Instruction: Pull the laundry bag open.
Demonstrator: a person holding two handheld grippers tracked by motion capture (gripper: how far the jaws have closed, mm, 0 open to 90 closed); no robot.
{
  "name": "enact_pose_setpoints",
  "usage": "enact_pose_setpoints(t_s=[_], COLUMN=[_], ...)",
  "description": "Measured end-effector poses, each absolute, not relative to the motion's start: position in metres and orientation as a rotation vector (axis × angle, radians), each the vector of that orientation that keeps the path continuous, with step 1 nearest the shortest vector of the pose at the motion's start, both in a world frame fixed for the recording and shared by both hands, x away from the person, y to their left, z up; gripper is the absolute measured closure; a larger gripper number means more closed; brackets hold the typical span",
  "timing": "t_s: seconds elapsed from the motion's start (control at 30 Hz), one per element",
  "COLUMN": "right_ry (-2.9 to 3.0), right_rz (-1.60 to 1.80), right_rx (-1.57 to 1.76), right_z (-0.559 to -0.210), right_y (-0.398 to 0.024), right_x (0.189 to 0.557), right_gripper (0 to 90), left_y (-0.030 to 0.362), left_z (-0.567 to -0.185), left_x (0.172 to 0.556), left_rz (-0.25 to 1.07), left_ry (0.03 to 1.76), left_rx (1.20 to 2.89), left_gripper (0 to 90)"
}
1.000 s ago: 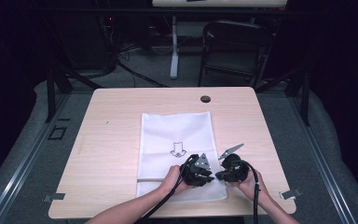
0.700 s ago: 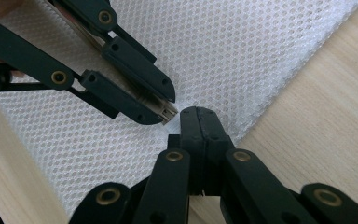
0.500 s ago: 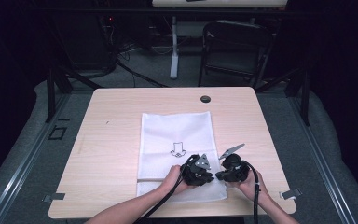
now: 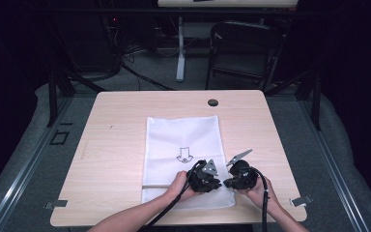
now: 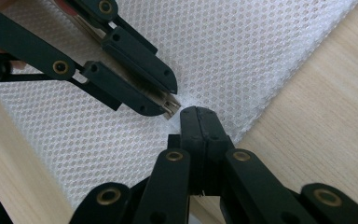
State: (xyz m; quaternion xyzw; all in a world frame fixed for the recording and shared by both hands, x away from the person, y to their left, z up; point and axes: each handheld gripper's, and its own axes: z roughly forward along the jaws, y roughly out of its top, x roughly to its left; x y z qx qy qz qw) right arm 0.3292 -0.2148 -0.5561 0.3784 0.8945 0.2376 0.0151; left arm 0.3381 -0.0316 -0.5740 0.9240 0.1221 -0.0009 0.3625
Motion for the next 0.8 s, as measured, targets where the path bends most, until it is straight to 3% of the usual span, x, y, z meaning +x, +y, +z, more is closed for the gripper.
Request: enact_pose_setpoints(t_s=[0.8], right_ry=[2.79], right_rz=[0.749], right_rx=[1.185], right_z=[-0.5565], right_y=[-0.216], right_x=[0.3299], right_gripper=[90.0], left_y=[-0.0233], left_z=[-0.5693], left_x=[0.3383], left_rz=[-0.006], left_ry=[0.296], left_rx=[2.409], left_gripper=[82.4])
